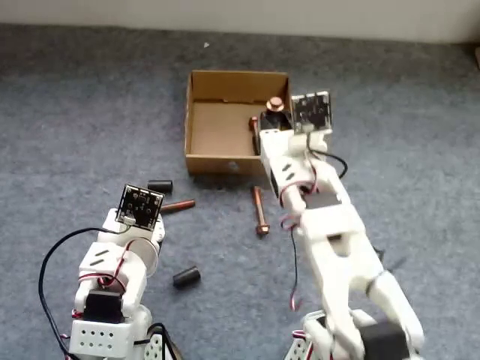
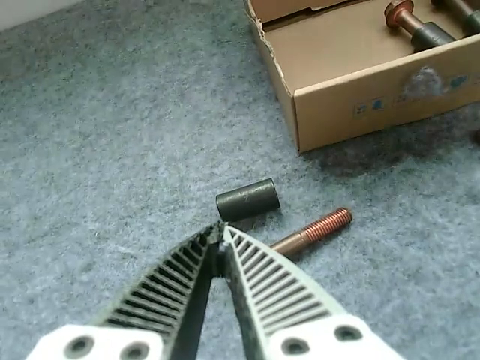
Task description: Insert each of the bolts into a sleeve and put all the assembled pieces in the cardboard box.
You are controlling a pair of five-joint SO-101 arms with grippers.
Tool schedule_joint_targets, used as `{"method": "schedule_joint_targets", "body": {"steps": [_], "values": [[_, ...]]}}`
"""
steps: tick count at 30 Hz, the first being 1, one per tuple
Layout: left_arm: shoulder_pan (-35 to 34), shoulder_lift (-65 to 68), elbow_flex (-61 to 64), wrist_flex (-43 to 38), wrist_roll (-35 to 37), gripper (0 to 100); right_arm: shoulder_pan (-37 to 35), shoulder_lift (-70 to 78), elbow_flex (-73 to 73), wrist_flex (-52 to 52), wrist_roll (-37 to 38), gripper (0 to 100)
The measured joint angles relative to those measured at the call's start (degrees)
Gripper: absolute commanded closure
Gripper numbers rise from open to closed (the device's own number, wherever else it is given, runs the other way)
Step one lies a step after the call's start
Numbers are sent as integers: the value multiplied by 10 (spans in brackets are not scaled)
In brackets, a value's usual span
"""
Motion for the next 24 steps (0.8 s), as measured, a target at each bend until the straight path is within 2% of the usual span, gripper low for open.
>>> {"method": "schedule_joint_targets", "body": {"steps": [6,11,18,24], "values": [[0,0,0,0,0,990,14,141,-67,-12,-4,983],[0,0,0,0,0,990,15,160,-83,8,-4,875],[-4,0,0,0,0,989,-3,55,-132,210,-4,864],[-81,0,0,-16,0,989,-79,-113,-133,411,-4,863]]}}
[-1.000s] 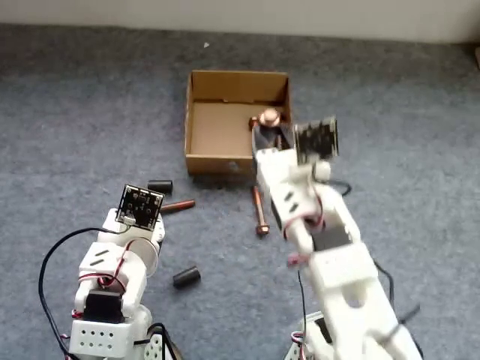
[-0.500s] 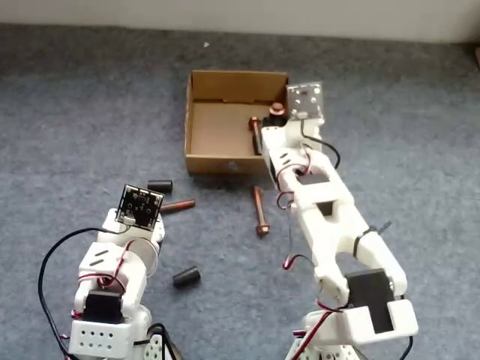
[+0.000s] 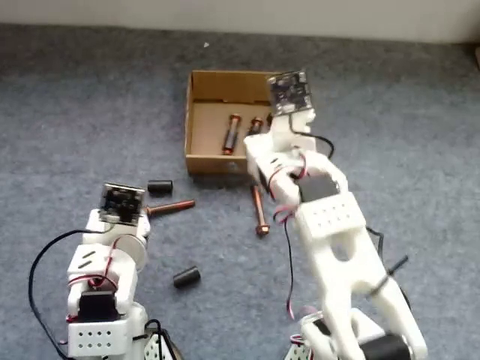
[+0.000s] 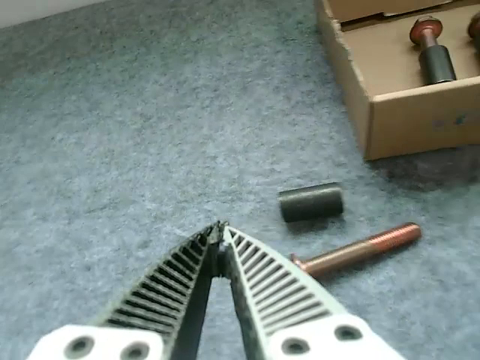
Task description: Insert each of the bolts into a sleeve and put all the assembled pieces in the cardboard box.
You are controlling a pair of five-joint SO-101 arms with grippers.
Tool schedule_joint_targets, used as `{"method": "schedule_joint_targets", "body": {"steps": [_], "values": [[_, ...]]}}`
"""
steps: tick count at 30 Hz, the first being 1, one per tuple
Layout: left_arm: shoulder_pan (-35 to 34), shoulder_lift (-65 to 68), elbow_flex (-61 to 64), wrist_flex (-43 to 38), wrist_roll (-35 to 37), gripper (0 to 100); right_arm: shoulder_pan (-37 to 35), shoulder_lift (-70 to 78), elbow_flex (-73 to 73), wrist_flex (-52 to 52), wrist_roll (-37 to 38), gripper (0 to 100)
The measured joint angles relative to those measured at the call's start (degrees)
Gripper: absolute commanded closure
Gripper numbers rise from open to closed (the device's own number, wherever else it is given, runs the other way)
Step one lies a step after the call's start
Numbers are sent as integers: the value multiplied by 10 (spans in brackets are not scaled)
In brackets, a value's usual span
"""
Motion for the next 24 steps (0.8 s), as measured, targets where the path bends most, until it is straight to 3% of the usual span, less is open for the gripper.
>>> {"method": "schedule_joint_targets", "body": {"steps": [3,8,14,21,24], "values": [[-52,0,-4,-3,0,989,-45,-69,10,91,9,864],[-84,0,-4,-3,0,989,-155,-129,86,189,117,864],[-88,0,-4,-3,0,989,-303,-137,200,202,179,860],[-88,0,-4,-4,0,989,-375,-138,222,202,185,744],[-91,0,-4,-4,0,989,-396,-134,222,199,185,742]]}}
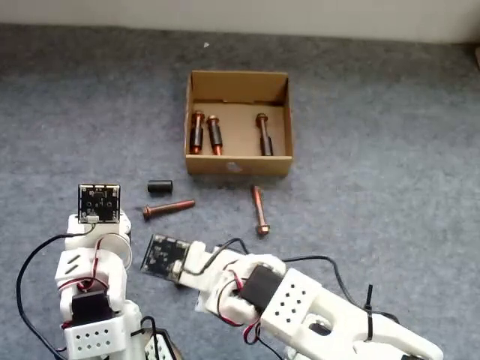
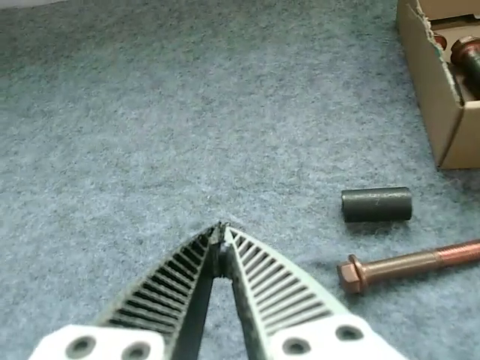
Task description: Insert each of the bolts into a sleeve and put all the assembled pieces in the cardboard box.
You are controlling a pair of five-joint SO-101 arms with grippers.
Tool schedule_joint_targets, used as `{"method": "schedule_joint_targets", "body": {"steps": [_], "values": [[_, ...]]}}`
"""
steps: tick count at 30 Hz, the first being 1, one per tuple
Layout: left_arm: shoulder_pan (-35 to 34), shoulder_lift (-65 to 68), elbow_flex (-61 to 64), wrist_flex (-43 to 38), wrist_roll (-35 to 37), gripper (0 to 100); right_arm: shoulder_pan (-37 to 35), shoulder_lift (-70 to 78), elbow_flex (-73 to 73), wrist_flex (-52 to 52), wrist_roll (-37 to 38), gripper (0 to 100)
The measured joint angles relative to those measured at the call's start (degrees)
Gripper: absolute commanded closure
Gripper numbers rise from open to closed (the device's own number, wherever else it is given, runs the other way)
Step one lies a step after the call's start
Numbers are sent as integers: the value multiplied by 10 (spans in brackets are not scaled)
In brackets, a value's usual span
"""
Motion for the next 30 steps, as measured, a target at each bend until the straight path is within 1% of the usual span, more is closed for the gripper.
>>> {"method": "schedule_joint_targets", "body": {"steps": [6,13,17,20,23,25,30], "values": [[-40,0,-1,-7,0,989,-19,107,3,-70,4,742],[-44,0,-1,-7,0,989,-33,251,-40,-102,51,742],[-44,0,-1,-7,0,989,-33,280,-72,-103,71,742],[-47,0,-1,-7,0,989,-33,289,-84,-103,73,742],[-47,0,-1,-8,0,989,-33,293,-84,-126,75,743],[-47,0,-1,-11,1,989,-33,305,-84,-157,76,763],[-48,0,-4,-13,0,989,-33,335,-84,-193,76,884]]}}
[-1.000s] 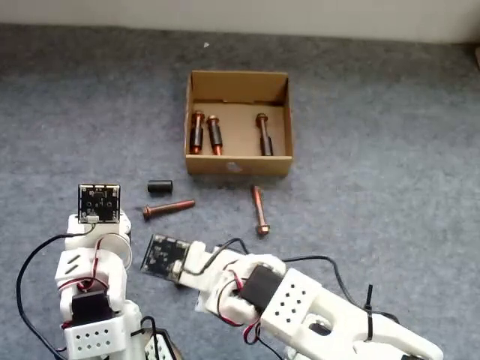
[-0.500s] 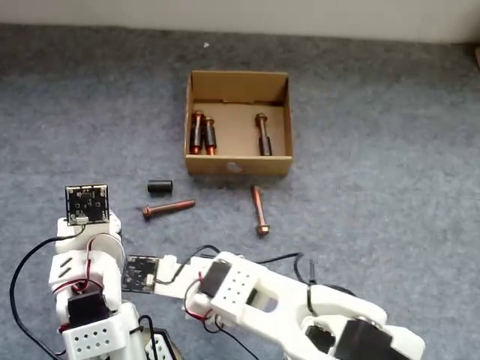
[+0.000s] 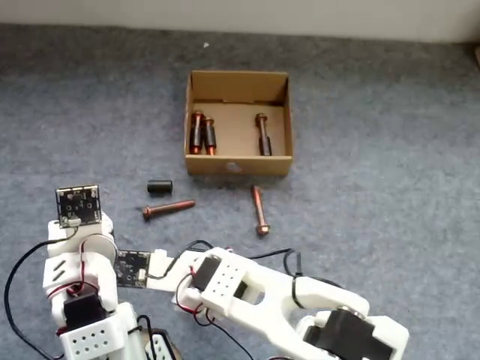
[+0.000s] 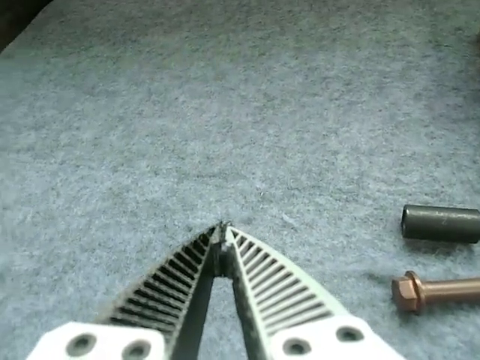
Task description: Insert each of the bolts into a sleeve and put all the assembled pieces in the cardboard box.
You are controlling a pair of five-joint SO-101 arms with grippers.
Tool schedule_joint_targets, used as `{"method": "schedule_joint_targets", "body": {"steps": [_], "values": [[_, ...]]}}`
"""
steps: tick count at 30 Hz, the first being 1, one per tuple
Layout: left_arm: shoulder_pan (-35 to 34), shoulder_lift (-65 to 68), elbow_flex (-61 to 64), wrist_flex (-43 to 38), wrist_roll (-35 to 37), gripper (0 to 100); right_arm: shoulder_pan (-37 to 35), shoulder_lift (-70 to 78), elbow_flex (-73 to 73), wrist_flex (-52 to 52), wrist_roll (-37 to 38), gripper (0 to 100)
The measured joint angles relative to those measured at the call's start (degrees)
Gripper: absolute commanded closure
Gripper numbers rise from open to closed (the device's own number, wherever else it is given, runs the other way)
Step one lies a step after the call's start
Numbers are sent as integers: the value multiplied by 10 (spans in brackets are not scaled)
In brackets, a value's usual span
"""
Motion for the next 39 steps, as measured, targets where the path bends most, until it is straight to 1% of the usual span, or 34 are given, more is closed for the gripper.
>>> {"method": "schedule_joint_targets", "body": {"steps": [9,17,19,22,32,35,39], "values": [[0,0,0,0,0,989,1,10,-2,-8,-1,996],[0,0,0,0,3,989,12,10,-2,-4,-1,991],[1,0,0,0,3,989,19,10,-3,14,-1,991],[1,0,1,0,0,989,33,-1,-4,42,23,991],[4,1,1,1,0,989,122,-107,-3,174,34,991],[4,1,1,1,0,989,160,-116,-3,186,55,991],[4,1,1,1,0,989,209,-101,-3,187,62,991]]}}
